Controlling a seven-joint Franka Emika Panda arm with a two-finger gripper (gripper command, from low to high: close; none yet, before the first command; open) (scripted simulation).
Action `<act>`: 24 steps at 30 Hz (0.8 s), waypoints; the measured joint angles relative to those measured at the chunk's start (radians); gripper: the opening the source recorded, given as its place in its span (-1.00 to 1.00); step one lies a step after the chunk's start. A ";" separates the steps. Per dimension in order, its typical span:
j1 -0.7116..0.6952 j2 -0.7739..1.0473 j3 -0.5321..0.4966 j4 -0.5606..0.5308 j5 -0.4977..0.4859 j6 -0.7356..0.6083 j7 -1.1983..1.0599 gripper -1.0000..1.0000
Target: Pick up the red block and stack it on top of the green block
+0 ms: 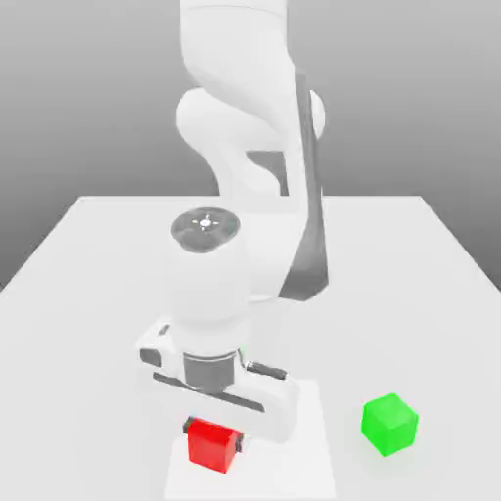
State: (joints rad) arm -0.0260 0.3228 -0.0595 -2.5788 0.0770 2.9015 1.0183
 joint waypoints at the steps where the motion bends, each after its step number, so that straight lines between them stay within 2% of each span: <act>1: 0.000 0.000 0.000 0.000 -0.001 0.000 0.001 -1.00; 3: 0.000 -0.004 0.000 -0.001 -0.002 -0.003 0.002 -1.00; 8: 0.012 -0.163 -0.021 -0.025 -0.044 -0.137 0.032 -1.00; 12: 0.066 -0.220 0.058 -0.030 -0.050 -0.193 -0.096 -1.00; 20: 0.282 -0.293 0.210 -0.029 -0.074 -0.265 -0.432 -1.00; 24: 0.305 -0.205 0.208 -0.025 -0.120 -0.182 -0.456 -1.00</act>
State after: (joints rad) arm 0.2785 0.1182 0.1486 -2.6036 -0.0427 2.7197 0.5626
